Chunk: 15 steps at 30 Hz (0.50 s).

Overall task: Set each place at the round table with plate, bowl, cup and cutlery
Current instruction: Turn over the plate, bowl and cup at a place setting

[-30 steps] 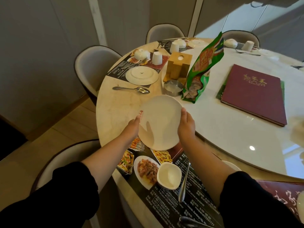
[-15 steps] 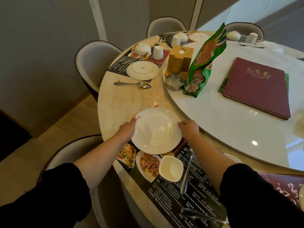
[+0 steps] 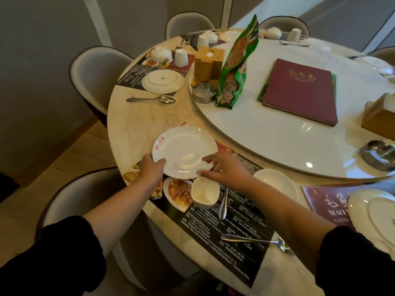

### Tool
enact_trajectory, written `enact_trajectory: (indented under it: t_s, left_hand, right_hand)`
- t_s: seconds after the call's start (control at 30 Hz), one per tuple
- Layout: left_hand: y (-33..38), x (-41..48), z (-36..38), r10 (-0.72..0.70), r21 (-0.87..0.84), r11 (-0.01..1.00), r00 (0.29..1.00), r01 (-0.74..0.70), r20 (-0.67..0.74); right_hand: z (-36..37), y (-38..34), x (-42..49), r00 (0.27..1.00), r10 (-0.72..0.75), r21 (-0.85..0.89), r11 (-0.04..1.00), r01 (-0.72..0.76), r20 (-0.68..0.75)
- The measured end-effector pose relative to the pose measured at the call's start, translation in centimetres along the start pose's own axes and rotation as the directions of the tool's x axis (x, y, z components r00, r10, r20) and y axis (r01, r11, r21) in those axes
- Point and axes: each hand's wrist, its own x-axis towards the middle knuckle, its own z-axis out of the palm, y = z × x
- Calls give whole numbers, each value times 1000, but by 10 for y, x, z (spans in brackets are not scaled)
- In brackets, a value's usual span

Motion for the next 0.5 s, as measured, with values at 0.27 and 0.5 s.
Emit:
enact_trajectory:
  t_s: [0.27, 0.5]
  left_hand:
    - [3, -40, 15, 203, 124, 972, 979, -201, 0]
    - [33, -69, 29, 454, 12, 891, 891, -454, 10]
  right_hand:
    - [21, -2, -49, 994, -28, -88, 995, 37, 101]
    - [-17, 5, -78, 909, 112, 221, 975, -23, -400]
